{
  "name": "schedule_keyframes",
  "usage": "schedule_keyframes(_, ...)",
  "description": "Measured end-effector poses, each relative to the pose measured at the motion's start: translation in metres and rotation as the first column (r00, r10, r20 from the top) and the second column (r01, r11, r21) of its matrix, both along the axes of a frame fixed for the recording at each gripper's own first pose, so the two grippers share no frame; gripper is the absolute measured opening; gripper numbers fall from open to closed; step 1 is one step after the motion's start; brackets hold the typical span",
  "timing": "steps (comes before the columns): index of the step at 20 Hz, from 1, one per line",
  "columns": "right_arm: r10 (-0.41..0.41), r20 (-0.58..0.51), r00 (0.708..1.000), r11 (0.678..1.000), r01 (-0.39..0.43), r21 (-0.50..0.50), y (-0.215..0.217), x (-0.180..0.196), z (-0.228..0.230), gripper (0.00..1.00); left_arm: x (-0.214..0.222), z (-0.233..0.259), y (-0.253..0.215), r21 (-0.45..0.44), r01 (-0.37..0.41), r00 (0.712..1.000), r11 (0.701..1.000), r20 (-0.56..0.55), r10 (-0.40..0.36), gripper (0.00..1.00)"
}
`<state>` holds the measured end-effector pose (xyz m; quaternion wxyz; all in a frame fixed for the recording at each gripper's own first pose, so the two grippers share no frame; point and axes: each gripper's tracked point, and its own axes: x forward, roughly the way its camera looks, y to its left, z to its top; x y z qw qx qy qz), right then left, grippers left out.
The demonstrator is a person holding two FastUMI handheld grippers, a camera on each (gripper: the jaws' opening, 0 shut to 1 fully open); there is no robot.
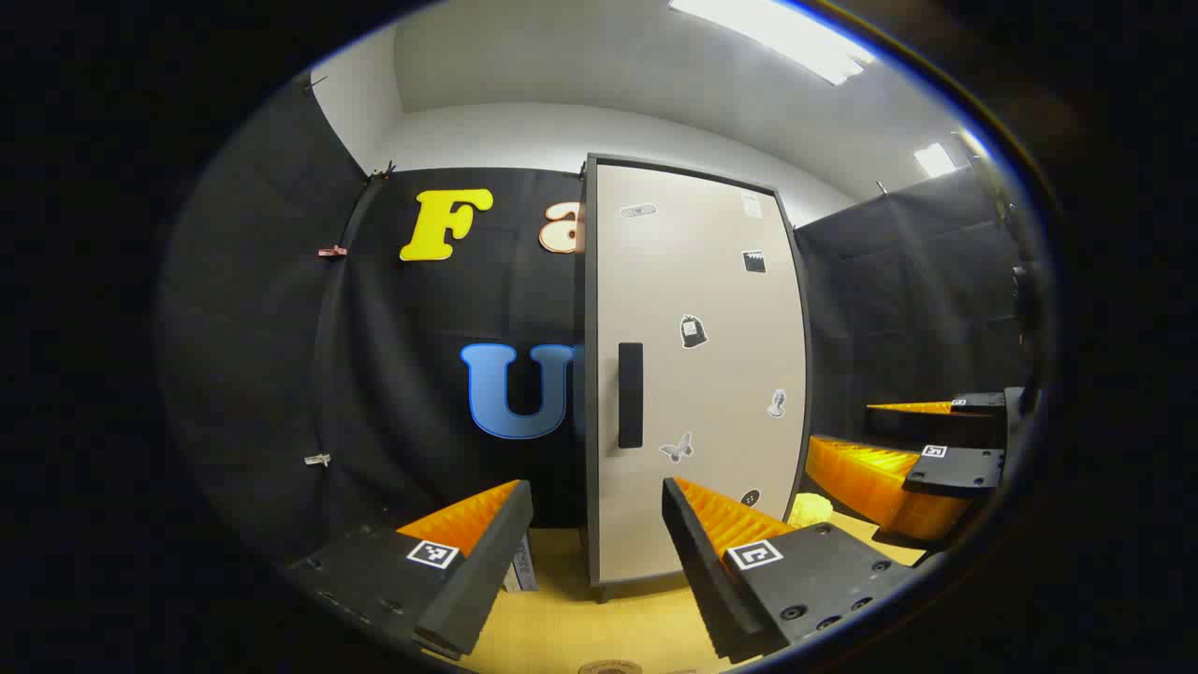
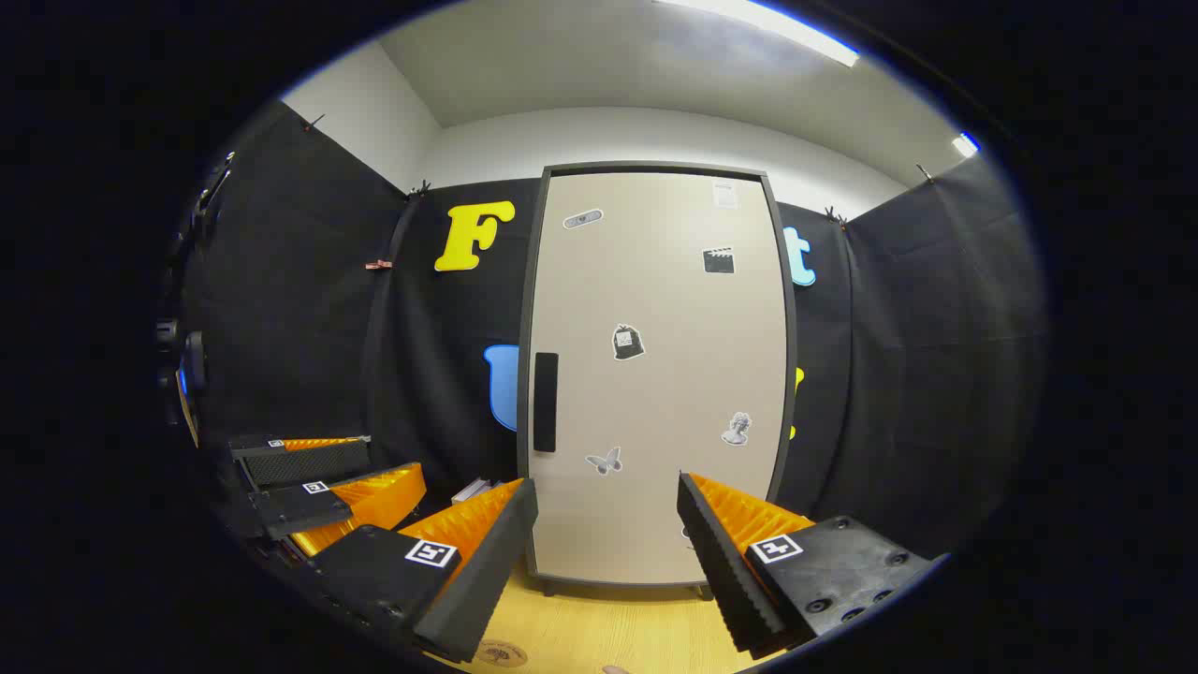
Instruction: Open the cabinet door with the right hand, grasp the bottle in the cabinet with the left hand and place it on the coaster, then close the cabinet door with the right hand.
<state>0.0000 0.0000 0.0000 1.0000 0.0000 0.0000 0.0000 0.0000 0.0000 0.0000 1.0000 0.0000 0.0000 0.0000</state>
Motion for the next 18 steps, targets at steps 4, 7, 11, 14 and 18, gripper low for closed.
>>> schedule_keyframes(4,-0.006,-0.002,1.000,1.000,0.006,0.012,-0.001,0.003,-0.001,0.97,-0.005,0.003,-0.003,0.013,-0.003,1.000,1.000,0.018,0.003,0.88)
schedule_keyframes(7,0.002,0.004,1.000,1.000,-0.002,0.020,0.002,0.004,0.000,0.97,-0.003,0.004,-0.002,0.015,0.004,1.000,1.000,0.020,-0.004,0.88)
schedule_keyframes(11,-0.003,0.013,1.000,1.000,0.002,0.021,0.000,0.006,0.001,0.97,-0.001,0.003,-0.001,-0.007,0.025,1.000,1.000,0.019,-0.025,0.89)
schedule_keyframes(14,-0.012,-0.003,1.000,1.000,0.013,0.018,-0.004,0.006,-0.003,0.97,0.002,0.003,0.000,-0.010,0.033,0.999,0.999,0.014,-0.033,0.89)
schedule_keyframes(18,-0.011,-0.011,1.000,1.000,0.011,0.021,-0.007,0.008,-0.005,0.98,0.008,0.005,-0.006,-0.021,0.049,0.999,0.999,0.011,-0.049,0.89)
